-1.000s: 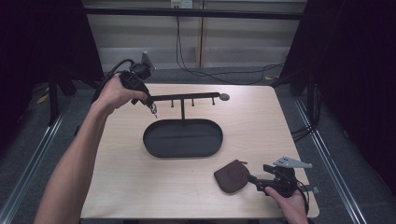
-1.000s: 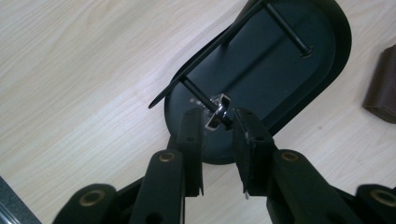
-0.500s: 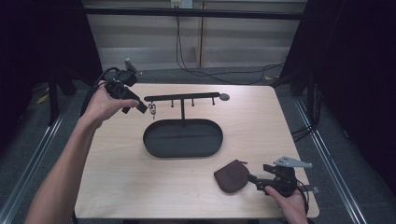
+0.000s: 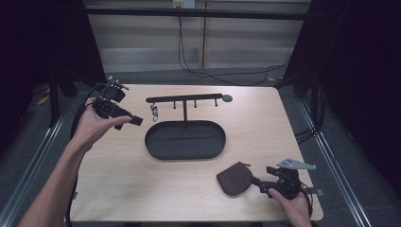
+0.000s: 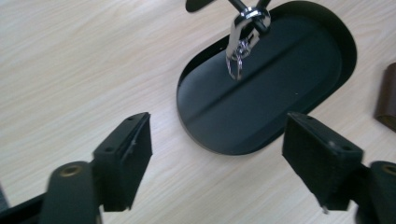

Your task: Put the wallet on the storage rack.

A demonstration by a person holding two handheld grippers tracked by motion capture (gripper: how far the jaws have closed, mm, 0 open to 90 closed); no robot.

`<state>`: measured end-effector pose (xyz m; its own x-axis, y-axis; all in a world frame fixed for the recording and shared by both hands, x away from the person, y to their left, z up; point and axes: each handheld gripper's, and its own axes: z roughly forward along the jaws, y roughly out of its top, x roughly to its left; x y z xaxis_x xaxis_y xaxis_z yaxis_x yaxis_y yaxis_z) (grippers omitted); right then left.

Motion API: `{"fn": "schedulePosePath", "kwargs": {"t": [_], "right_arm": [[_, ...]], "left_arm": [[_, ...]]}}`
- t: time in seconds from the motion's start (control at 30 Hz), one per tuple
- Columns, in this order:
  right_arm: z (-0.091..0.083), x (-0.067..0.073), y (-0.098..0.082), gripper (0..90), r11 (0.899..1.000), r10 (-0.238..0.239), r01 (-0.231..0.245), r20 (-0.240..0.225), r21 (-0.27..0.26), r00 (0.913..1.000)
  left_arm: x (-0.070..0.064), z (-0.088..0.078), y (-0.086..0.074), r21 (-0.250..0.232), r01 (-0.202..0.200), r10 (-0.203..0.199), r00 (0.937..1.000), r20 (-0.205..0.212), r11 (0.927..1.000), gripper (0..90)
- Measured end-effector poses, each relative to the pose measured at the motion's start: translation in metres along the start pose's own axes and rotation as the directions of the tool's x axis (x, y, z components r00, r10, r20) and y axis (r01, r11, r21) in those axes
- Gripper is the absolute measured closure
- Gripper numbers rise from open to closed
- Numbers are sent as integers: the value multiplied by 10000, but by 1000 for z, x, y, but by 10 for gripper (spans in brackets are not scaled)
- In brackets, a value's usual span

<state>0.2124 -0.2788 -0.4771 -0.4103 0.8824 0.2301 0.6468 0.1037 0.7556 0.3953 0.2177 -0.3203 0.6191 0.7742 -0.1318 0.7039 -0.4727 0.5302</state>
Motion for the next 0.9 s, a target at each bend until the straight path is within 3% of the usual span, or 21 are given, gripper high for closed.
{"fn": "schedulePosePath", "kwargs": {"t": [0.1,0.17,0.23,0.27,0.37,0.4,0.43,0.47,0.5,0.6,0.63,0.67,0.7,0.73,0.77,0.83,0.87,0.9], "right_arm": [[0,0,0,171,10000,1,-1,-40,-14,10000],[0,-1,1,167,10000,24,-24,-58,-62,10000],[0,-1,1,167,10000,47,-48,-94,-52,9999],[0,-1,2,168,10000,29,-29,-107,-61,9999],[0,0,2,168,10000,19,-20,-120,-71,9999],[-2,0,2,170,9999,37,-38,-123,-134,9999],[-2,0,2,170,9999,37,-38,-123,-134,9999],[-3,-1,3,187,9999,67,-70,-231,-121,9997],[-3,-1,3,187,9999,67,-70,-231,-121,9997],[-3,-2,5,222,9999,161,-162,-463,-12,9988],[-3,-2,6,223,9997,260,-259,-450,43,9986],[-3,-2,6,223,9997,260,-259,-450,43,9986],[-4,-1,7,241,9998,191,-187,-401,116,9990],[-3,0,8,239,9998,41,-35,-362,173,9993],[-3,1,8,237,9997,-108,115,-307,226,9995],[-3,2,9,237,9995,-183,191,-314,263,9993],[-2,2,12,236,9994,-204,215,-390,289,9990],[-2,2,12,236,9994,-204,215,-390,289,9990]], "left_arm": [[1,1,-9,-201,-208,213,9995,229,9996,170],[-1,0,-21,-915,-38,48,9999,106,9958,190],[0,0,-25,-993,80,-71,9999,96,9950,178],[0,0,-30,-1093,100,-63,9994,342,9940,174],[-2,1,-44,-1223,-152,210,9987,467,9924,174],[-3,1,-54,-1414,-57,131,9986,515,9899,202],[-3,1,-54,-1414,-57,131,9986,515,9899,201],[-6,3,-63,-1428,-2,42,9996,279,9898,200],[-6,3,-63,-1428,-2,42,9996,279,9898,203],[-10,5,-82,-1805,94,-21,9992,409,9835,185],[-11,9,-95,-1963,243,-179,9992,347,9802,184],[-11,9,-95,-1963,243,-179,9992,347,9802,192],[-11,12,-102,-1986,492,-406,9981,472,9788,197],[-13,19,-116,-2002,533,-515,9986,144,9783,198],[-13,19,-116,-2002,533,-515,9986,144,9783,198],[-13,24,-129,-1992,590,-512,9977,442,9782,199],[-15,28,-140,-2117,813,-734,9963,451,9739,199],[-15,28,-140,-2117,813,-734,9963,451,9739,200]]}}
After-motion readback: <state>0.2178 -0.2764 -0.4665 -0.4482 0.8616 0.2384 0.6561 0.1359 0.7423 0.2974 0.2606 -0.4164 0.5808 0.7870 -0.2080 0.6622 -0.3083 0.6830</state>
